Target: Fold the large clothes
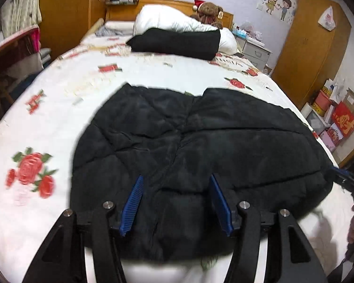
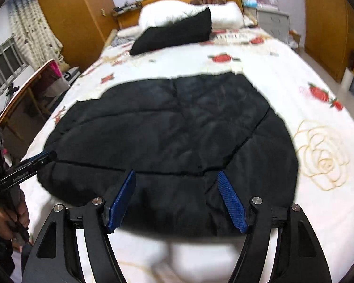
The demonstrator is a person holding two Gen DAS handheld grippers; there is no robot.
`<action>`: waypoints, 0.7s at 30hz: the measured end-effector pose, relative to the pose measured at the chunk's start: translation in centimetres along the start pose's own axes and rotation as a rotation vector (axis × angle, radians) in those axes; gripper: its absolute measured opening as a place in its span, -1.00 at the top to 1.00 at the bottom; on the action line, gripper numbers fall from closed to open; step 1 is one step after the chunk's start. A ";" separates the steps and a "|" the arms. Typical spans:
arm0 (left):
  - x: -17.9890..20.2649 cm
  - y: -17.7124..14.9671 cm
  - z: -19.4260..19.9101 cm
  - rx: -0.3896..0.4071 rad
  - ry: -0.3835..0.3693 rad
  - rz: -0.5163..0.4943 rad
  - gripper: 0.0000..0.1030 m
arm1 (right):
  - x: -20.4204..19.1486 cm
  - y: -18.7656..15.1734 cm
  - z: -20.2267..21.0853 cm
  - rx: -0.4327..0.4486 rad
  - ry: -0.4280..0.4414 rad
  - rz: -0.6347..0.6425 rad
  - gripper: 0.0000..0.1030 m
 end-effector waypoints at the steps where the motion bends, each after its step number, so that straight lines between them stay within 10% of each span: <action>1: 0.1 -0.1 1.1 0.006 0.013 -0.002 -0.17 | -0.3 0.0 1.1 0.009 -0.008 0.010 -0.39; 21: 6.3 -5.4 16.8 0.148 0.024 -0.058 -0.54 | -8.6 -5.1 15.5 0.180 -0.008 0.118 -0.39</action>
Point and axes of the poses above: each gripper's, at about its wrist camera, not at the fingertips, and z roughly against the way its jaws point, x to its right, y to its top, the point moved 6 cm from there along -z, roughly the way its jaws point, and after that the axes turned 6 degrees about x, right-handed, at the moved point
